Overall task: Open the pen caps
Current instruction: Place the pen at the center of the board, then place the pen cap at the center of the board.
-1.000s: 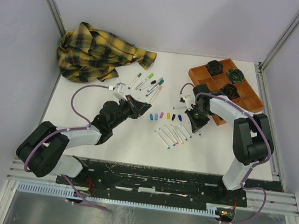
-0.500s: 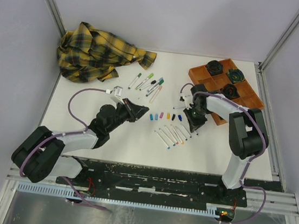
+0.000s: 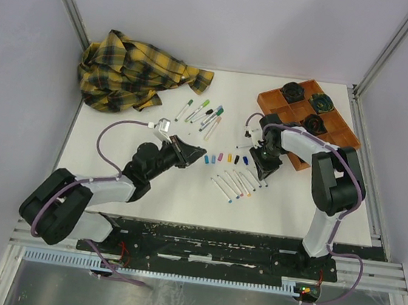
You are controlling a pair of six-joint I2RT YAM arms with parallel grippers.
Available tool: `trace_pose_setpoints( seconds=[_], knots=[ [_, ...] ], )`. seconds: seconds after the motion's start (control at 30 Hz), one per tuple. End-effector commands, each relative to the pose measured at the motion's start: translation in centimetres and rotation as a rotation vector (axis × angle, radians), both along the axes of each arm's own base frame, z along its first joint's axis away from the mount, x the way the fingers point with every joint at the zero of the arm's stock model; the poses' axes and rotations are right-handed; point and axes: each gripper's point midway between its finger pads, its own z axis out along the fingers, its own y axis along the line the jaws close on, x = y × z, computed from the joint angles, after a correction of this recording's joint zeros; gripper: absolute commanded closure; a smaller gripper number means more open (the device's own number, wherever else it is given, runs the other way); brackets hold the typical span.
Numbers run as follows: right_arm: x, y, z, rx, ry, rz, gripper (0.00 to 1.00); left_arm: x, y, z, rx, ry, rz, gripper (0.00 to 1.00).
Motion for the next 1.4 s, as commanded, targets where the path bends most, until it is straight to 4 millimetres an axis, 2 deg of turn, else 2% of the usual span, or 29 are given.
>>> trace_pose_setpoints(
  seconds=[0.0, 0.4, 0.53, 0.63, 0.9, 1.03, 1.1, 1.37],
  knots=[
    [1.3, 0.4, 1.0, 0.018, -0.043, -0.010, 0.70, -0.3, -1.5, 2.0, -0.093, -0.018, -0.075, 0.97],
    [2.2, -0.2, 5.0, 0.067, -0.152, -0.011, 0.67, -0.4, -6.0, 1.4, -0.087, 0.001, -0.147, 0.97],
    [2.4, -0.5, 7.1, 0.105, -0.203, -0.017, 0.67, -0.1, -7.9, 0.6, -0.026, 0.015, -0.150, 0.97],
    [2.7, -1.5, 8.9, 0.126, -0.252, -0.038, 0.67, 0.2, -9.5, -0.5, 0.039, 0.046, -0.148, 0.97],
    [4.1, -6.3, 14.1, 0.118, -0.463, -0.179, 0.67, 1.6, -12.8, -4.7, 0.249, 0.183, -0.096, 0.97],
    [4.2, -7.5, 15.9, 0.137, -0.532, -0.221, 0.66, 2.5, -14.5, -6.5, 0.348, 0.251, -0.103, 0.97],
    [4.1, -7.7, 16.1, 0.143, -0.539, -0.232, 0.66, 2.9, -15.3, -7.2, 0.398, 0.277, -0.089, 0.97],
    [4.2, -8.2, 16.1, 0.154, -0.534, -0.246, 0.66, 4.9, -16.2, -8.9, 0.602, 0.319, 0.051, 0.97]
  ],
)
